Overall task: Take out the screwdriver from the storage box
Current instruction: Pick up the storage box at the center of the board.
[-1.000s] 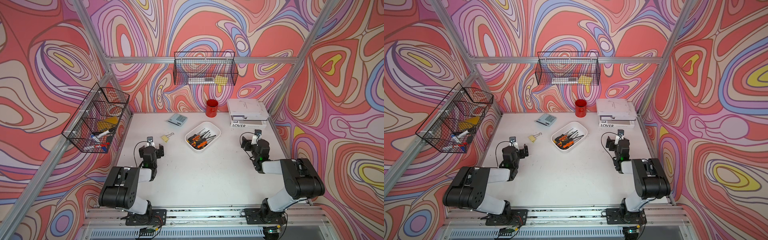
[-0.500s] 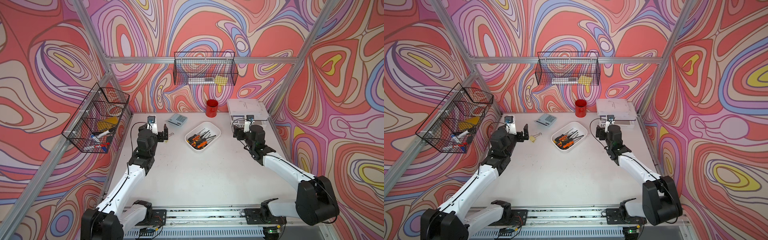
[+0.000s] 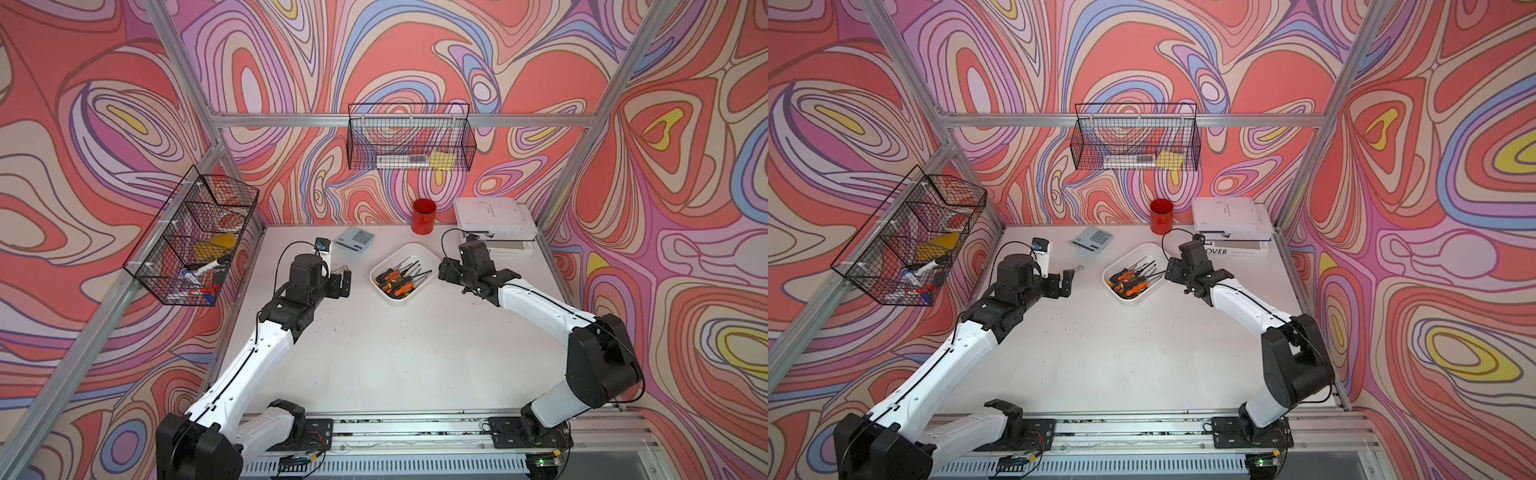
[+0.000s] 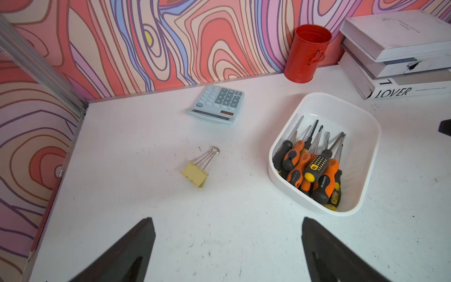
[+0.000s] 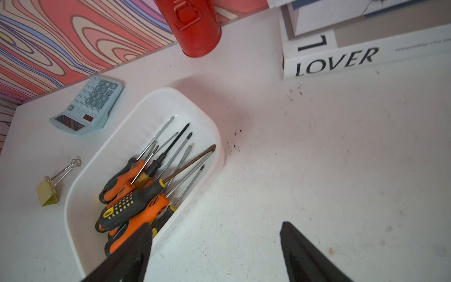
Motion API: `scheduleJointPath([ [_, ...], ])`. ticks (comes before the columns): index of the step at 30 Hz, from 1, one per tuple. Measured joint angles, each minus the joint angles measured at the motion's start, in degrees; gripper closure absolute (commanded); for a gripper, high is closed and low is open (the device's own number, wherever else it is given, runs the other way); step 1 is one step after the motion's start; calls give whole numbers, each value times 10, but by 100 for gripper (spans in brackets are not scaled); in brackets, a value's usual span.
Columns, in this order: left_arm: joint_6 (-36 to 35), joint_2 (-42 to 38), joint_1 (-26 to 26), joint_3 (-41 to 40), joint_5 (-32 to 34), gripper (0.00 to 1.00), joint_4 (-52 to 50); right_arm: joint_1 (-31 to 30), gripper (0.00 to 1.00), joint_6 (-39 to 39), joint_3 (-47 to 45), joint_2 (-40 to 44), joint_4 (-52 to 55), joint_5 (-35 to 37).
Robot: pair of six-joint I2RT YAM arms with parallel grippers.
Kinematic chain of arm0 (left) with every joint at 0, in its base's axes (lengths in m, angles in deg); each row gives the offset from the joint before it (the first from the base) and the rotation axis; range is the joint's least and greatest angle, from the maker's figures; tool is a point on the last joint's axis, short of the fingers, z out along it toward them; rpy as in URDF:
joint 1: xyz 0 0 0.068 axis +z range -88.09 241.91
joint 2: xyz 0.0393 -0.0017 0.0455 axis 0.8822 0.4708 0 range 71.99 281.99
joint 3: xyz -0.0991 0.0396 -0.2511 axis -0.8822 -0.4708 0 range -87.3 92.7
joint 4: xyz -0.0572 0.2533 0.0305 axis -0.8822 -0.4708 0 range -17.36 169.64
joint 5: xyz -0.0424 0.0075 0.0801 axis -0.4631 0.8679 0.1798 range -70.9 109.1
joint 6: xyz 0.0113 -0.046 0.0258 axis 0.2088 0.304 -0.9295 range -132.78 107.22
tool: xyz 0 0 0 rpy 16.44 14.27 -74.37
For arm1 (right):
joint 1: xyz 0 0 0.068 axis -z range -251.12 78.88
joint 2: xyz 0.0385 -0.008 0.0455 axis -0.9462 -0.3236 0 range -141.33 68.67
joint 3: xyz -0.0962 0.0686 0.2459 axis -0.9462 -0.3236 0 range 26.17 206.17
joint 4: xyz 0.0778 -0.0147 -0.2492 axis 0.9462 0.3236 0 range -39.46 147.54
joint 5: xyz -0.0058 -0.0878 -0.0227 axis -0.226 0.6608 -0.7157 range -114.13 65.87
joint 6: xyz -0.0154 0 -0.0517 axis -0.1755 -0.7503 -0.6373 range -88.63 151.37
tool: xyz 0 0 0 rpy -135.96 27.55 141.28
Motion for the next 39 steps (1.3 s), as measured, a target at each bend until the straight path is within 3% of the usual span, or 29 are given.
scheduleJointPath([
  [4, 14, 18, -7, 9, -1, 1, -21, -16, 16, 46, 29, -44, 12, -7],
  [12, 24, 32, -18, 19, -16, 1, -52, -21, 28, 118, 128, -172, 50, -41],
  [20, 23, 32, -18, 20, -20, 1, -69, -23, 40, 152, 193, -239, 93, -66],
  [33, 17, 32, -18, 20, -19, 1, -74, -23, 61, 142, 280, -302, 181, -75],
  [39, 13, 39, -18, 20, -21, 1, -84, -23, 79, 118, 296, -309, 203, -71],
])
